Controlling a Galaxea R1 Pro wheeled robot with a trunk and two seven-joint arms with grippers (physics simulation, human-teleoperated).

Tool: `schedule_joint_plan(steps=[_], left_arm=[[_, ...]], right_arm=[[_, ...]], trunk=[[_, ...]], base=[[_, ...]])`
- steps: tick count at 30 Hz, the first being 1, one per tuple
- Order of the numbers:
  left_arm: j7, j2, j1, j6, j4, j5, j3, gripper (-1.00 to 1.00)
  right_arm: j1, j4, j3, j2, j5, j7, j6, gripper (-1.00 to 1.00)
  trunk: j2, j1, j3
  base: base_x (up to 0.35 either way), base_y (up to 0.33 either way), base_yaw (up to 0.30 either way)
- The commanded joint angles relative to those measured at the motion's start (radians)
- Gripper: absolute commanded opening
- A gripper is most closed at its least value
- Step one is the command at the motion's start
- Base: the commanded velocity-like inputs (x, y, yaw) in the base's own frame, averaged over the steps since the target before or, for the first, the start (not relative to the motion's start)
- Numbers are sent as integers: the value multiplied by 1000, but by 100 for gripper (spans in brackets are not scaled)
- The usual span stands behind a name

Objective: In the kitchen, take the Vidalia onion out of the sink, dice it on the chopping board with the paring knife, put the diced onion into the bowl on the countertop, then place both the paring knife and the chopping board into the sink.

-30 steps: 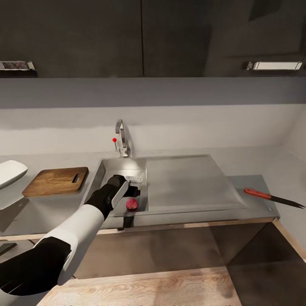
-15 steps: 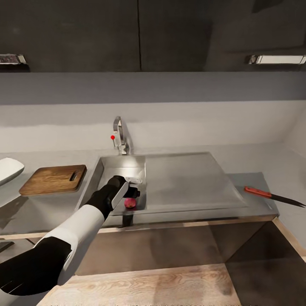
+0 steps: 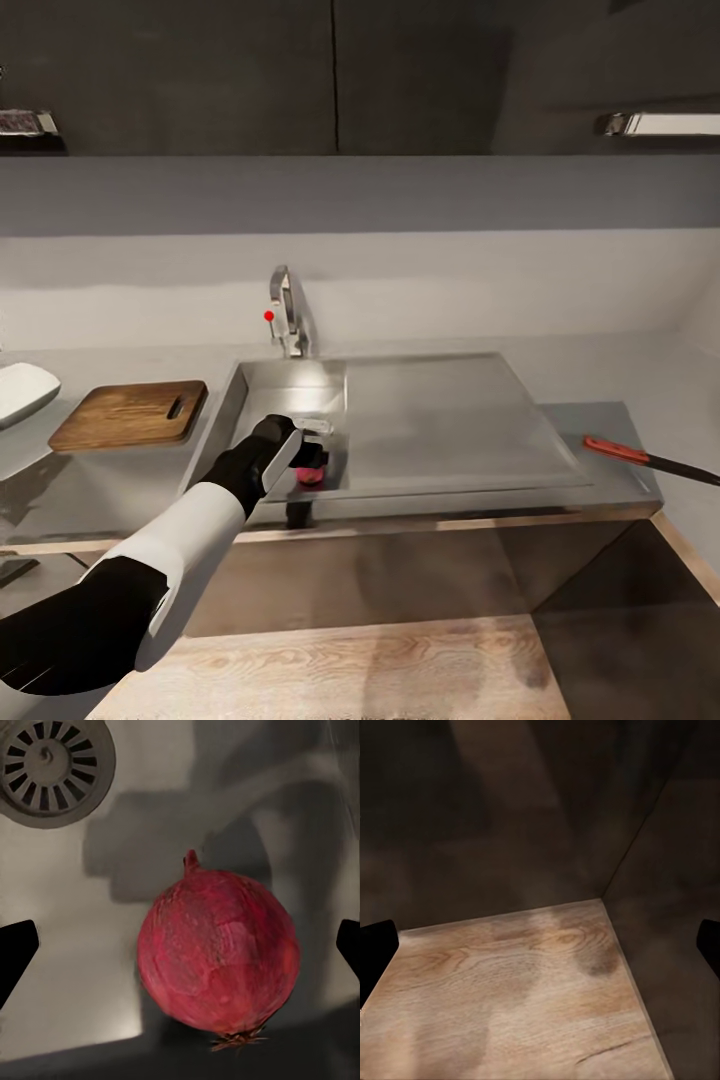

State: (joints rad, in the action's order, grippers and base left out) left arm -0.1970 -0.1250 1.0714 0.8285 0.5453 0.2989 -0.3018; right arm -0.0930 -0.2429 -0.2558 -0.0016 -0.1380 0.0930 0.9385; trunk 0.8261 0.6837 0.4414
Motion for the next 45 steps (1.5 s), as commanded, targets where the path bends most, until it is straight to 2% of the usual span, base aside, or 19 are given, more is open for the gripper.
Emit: schedule_joint_plan(steps=[1, 32, 45], left_arm=[[-9, 0, 1, 3, 1, 10, -5, 100], [-9, -2, 1, 2, -14, 9, -5, 100], [-9, -7, 1, 3, 11, 9, -6, 100]], right_arm=[[-1, 1, -1, 0, -11, 10, 2, 100], [-1, 1, 0, 2, -11, 9, 3, 100], [-1, 1, 0, 1, -11, 10, 3, 100]], trunk=[[1, 0, 3], [1, 0, 51], [1, 0, 54]], base=[[0, 0, 93], [0, -22, 92], [0, 0, 11]])
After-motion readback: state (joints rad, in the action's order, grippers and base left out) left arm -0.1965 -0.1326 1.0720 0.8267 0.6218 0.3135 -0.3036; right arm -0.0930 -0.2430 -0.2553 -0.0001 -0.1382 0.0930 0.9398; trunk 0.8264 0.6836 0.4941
